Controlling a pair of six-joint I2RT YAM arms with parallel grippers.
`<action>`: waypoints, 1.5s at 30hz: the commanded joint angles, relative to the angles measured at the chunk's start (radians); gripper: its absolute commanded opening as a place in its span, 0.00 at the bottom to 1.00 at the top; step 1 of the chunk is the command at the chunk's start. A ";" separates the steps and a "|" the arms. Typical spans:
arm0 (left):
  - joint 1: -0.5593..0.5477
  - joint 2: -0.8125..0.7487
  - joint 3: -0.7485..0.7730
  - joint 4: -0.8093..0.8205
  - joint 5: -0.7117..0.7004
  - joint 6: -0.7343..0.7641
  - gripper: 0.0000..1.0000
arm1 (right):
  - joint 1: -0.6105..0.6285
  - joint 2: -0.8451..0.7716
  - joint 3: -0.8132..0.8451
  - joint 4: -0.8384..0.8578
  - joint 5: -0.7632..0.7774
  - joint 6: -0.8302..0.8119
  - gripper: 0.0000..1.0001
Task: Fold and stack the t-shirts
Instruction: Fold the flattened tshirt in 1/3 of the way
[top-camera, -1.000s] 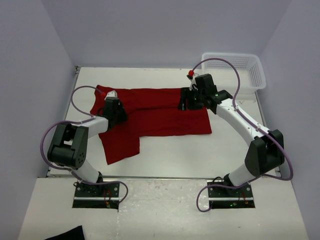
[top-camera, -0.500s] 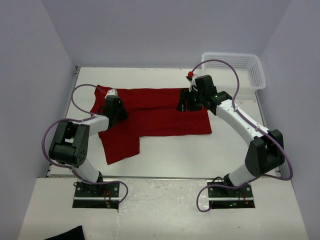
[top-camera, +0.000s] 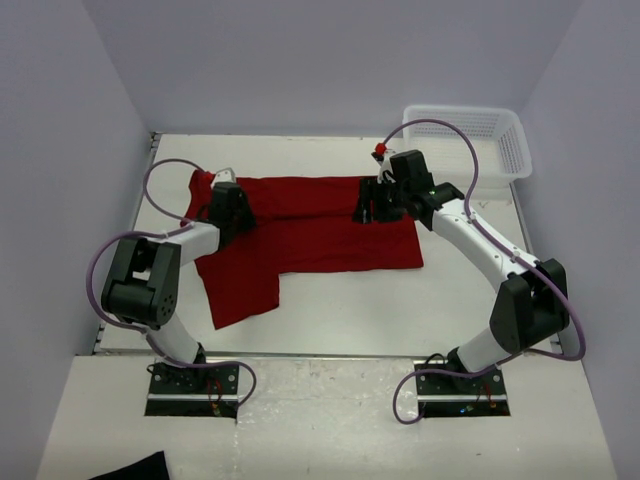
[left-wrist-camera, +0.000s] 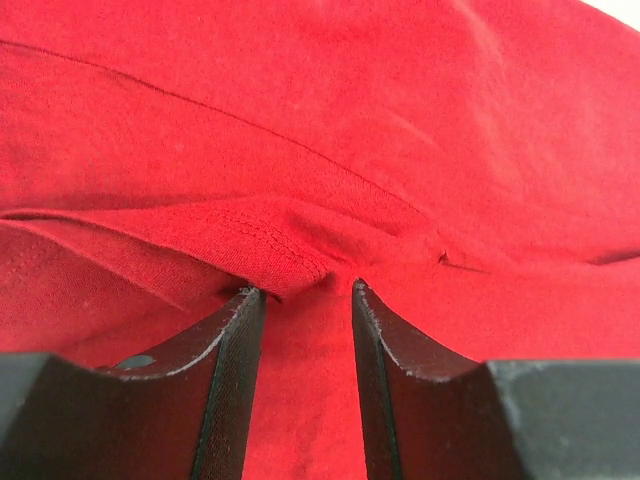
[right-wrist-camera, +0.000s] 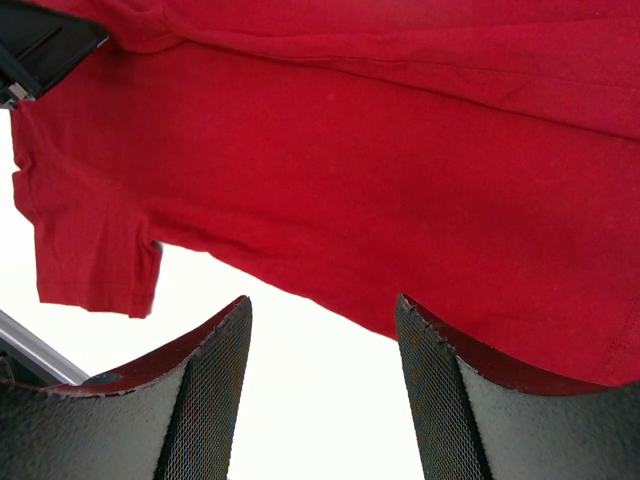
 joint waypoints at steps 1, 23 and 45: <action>0.002 0.011 0.049 0.020 -0.032 0.031 0.41 | -0.004 -0.008 -0.003 0.025 -0.027 -0.005 0.61; 0.012 0.035 0.055 0.005 -0.041 0.046 0.41 | -0.002 -0.022 -0.021 0.045 -0.050 0.009 0.61; 0.011 0.003 -0.013 0.080 0.039 0.011 0.37 | -0.002 -0.016 -0.007 0.036 -0.076 0.011 0.61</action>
